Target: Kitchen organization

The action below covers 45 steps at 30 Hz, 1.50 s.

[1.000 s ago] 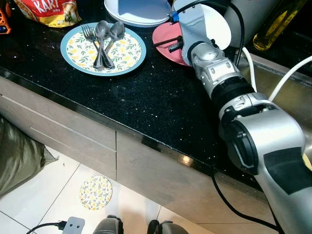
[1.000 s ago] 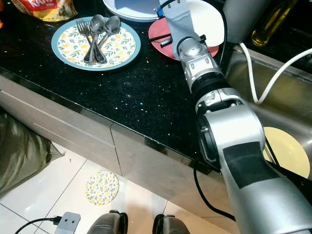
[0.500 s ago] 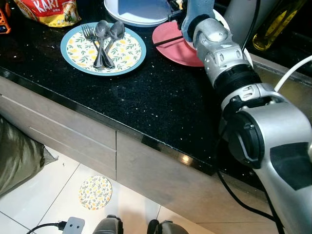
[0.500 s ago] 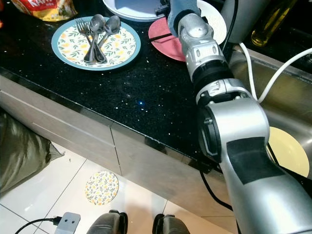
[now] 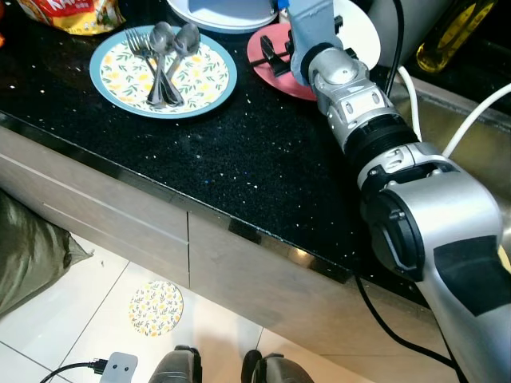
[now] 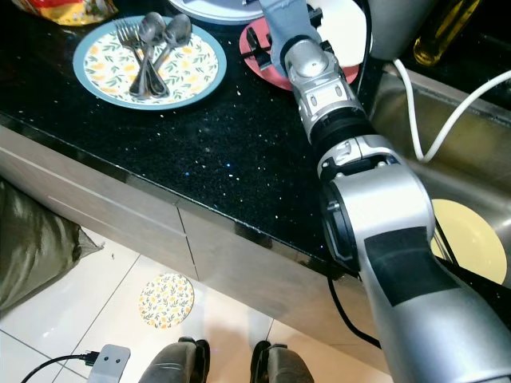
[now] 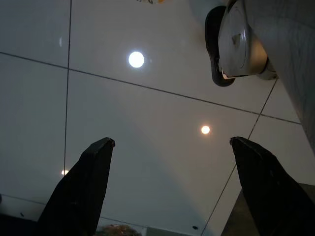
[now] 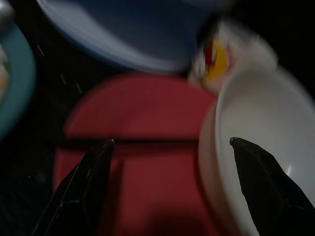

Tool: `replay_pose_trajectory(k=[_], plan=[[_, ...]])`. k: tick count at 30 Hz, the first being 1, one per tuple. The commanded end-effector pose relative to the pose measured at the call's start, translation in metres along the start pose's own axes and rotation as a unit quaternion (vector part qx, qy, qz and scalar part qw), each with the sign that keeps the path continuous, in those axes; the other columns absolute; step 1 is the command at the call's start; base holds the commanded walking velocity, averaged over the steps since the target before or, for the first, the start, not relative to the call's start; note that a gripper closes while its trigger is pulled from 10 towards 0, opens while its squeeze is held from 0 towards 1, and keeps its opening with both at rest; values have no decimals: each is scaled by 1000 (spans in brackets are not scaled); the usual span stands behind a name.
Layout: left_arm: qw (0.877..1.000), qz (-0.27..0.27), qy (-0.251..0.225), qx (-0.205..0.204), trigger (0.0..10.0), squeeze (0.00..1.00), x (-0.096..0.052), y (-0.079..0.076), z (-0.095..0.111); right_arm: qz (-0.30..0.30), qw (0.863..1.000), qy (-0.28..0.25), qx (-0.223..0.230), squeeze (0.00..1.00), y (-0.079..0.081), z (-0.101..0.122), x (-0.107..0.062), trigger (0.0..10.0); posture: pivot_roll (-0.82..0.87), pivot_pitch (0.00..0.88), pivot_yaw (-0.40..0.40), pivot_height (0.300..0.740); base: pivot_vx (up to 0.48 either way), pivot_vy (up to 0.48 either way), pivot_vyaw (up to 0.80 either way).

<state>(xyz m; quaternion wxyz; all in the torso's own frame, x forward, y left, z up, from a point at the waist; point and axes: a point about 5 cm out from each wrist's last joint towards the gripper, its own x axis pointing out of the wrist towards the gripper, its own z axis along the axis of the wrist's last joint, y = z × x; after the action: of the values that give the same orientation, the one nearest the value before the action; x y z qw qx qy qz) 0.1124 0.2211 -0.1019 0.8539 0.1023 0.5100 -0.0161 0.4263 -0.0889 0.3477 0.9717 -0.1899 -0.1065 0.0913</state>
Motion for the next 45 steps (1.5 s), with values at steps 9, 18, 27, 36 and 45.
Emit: replay_pose_trajectory(k=[9, 18, 27, 36, 45], plan=[[996, -41, 79, 11, 10000, 0, -14, -18, -52, -41, 997, 55, 40, 0, -16, -25, -4, 10000, 203, 347, -133, 740, 0, 0, 0], [996, -41, 74, 18, 10000, 0, -12, -15, -46, -32, 997, 59, 36, 0, -15, -25, -4, 0, 202, 331, -125, 740, 0, 0, 0], [997, -41, 66, 21, 10000, 0, -7, -15, -34, -20, 998, 27, 50, 0, -17, -12, -3, 0, 199, 285, -127, 740, 0, 0, 0], [997, -38, 61, 27, 10000, 0, -3, -13, -20, 28, 991, -69, 110, 0, -18, 22, -2, 0, 191, 213, -116, 740, 0, 0, 0], [998, -33, 48, 34, 10000, 0, 4, -8, 1, 90, 947, -212, 225, 0, -29, 64, -10, 0, 171, 140, -96, 740, 0, 0, 0]])
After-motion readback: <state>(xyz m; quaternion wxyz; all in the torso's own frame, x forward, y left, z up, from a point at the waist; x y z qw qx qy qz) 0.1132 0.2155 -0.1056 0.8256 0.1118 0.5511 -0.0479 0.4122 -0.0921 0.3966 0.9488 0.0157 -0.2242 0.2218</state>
